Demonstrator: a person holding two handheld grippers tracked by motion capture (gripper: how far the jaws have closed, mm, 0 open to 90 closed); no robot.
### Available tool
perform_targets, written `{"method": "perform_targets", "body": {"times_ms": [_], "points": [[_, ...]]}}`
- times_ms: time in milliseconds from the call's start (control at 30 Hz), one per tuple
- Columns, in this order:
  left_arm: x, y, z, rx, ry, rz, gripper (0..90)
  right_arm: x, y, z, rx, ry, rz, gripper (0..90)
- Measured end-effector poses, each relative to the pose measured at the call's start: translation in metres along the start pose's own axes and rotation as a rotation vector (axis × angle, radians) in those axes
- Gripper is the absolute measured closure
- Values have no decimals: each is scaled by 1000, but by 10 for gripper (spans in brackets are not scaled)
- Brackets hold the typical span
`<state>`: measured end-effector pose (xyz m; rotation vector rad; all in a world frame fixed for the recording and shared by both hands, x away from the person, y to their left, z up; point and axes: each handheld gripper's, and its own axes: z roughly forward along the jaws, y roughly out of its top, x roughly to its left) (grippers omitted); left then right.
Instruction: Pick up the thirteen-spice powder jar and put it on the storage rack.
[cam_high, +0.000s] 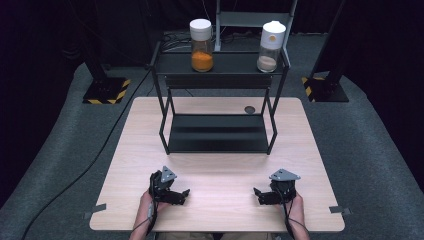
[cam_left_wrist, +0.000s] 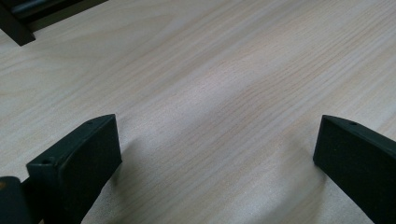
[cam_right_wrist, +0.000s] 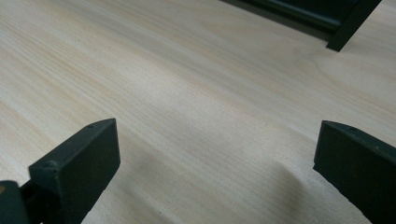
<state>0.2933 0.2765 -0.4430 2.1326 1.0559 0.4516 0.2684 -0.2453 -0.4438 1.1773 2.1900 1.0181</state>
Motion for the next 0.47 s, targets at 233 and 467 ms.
{"method": "perform_targets", "body": {"times_ms": [233, 467], "points": [[0, 0, 0, 0, 1, -1, 4, -4, 0, 0, 1, 22, -6, 0], [0, 0, 0, 0, 1, -1, 4, -5, -6, -3, -32, 29, -2, 0]]}}
